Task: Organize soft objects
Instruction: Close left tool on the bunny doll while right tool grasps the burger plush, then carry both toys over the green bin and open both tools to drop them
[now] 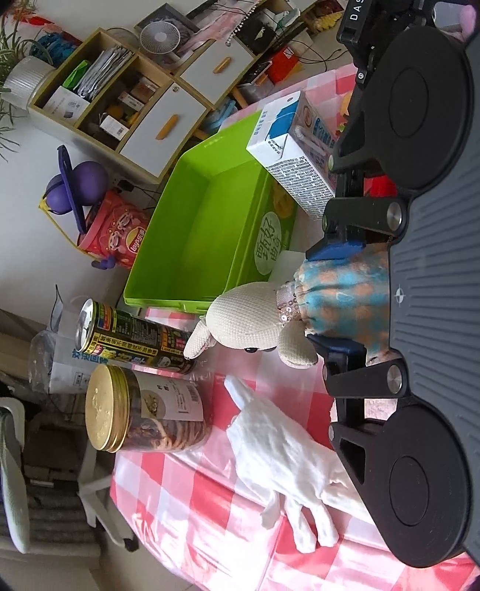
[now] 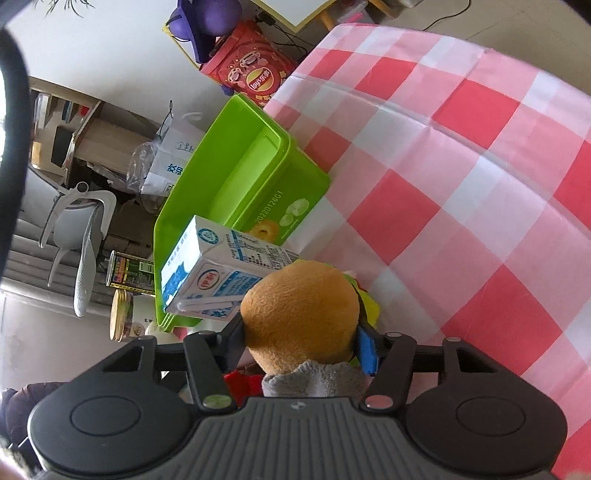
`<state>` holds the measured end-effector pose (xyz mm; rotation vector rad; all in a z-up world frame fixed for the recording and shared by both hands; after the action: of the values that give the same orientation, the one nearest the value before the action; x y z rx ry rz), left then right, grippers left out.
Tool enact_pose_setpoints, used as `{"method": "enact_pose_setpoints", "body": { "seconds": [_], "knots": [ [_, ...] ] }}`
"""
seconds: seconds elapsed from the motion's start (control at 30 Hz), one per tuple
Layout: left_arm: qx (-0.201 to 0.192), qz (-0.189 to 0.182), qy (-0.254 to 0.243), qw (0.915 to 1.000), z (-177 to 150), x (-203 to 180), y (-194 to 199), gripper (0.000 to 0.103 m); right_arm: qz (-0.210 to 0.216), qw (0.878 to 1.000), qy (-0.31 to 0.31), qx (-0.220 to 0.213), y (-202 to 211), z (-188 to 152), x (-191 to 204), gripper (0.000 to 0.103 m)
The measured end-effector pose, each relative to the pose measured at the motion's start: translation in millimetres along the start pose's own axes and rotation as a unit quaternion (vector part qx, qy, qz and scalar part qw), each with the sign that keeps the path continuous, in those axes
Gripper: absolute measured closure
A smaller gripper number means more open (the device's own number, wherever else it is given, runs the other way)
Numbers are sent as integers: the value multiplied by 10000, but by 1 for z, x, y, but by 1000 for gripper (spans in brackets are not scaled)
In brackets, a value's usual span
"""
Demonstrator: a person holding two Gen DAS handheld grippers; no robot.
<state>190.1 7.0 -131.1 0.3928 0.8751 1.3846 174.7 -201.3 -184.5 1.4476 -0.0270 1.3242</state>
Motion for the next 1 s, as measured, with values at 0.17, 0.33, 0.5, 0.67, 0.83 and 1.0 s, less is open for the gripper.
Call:
{"method": "enact_pose_setpoints", "body": {
  "seconds": [0.17, 0.33, 0.5, 0.67, 0.83, 1.0],
  "knots": [
    [-69, -97, 59, 9999, 4, 2, 7, 65, 74, 10000, -27, -54, 5, 2, 1, 62],
    [-207, -170, 33, 9996, 9, 3, 17, 66, 157, 9997, -7, -168, 13, 8, 3, 63],
    [-360, -206, -26, 9991, 15, 8, 27, 66, 153, 9992, 84, -364, 24, 15, 5, 63],
    [-498, -287, 120, 9983, 22, 17, 36, 66, 269, 9980, 118, -557, 34, 22, 9, 63],
    [-618, -358, 281, 9971, 28, 24, 52, 66, 272, 9958, 263, -830, 50, 28, 16, 63],
    [-860, -528, 216, 9947, 47, 16, 72, 67, 210, 9935, 538, -979, 61, 41, 36, 63]
  ]
}}
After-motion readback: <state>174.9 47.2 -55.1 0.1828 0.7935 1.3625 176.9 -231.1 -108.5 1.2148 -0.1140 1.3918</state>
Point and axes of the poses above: each gripper's, at about its wrist camera, not at the fingertips, and y roughly against the way its jaws point, x to its left, z to its top, the point moved 10 cm from there along -y, roughly the way its jaws point, and after that the axes turned 2 degrees about -x, right-handed, at the moved point
